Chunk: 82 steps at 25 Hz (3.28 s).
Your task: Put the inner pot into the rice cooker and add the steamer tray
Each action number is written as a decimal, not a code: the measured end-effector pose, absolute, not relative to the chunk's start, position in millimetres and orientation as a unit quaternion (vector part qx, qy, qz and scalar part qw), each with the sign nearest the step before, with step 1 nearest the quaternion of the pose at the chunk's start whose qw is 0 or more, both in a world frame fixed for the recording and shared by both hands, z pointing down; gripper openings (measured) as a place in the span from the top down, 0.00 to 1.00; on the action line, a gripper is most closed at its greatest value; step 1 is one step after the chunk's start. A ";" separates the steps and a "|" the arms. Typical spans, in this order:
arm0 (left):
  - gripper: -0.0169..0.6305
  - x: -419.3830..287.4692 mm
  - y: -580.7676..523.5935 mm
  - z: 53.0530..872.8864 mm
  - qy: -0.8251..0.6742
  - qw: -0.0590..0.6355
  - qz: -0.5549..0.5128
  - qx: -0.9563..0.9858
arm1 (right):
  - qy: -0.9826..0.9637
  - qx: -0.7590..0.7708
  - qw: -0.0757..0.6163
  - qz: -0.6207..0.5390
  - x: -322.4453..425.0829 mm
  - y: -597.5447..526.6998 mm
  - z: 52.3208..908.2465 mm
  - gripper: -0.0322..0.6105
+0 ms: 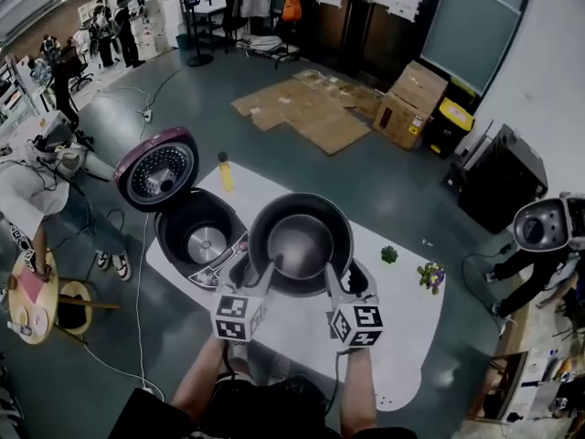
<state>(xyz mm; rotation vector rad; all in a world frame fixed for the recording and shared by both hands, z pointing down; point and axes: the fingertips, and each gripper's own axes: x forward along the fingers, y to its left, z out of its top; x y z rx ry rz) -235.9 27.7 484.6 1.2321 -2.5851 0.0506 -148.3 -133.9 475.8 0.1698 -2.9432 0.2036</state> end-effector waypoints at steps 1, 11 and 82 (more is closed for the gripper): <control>0.62 -239.3 31.2 479.9 -0.896 0.135 0.016 0.423 | -0.992 0.053 0.090 0.068 -152.9 -131.1 471.3 0.63; 0.62 -287.3 77.6 442.8 -0.923 0.105 0.004 0.371 | -0.996 -0.003 0.068 0.052 -219.2 -93.3 436.0 0.63; 0.61 -393.7 266.3 635.7 -0.911 0.382 -0.003 0.153 | -0.886 -0.170 0.423 -0.085 -411.9 86.0 626.6 0.62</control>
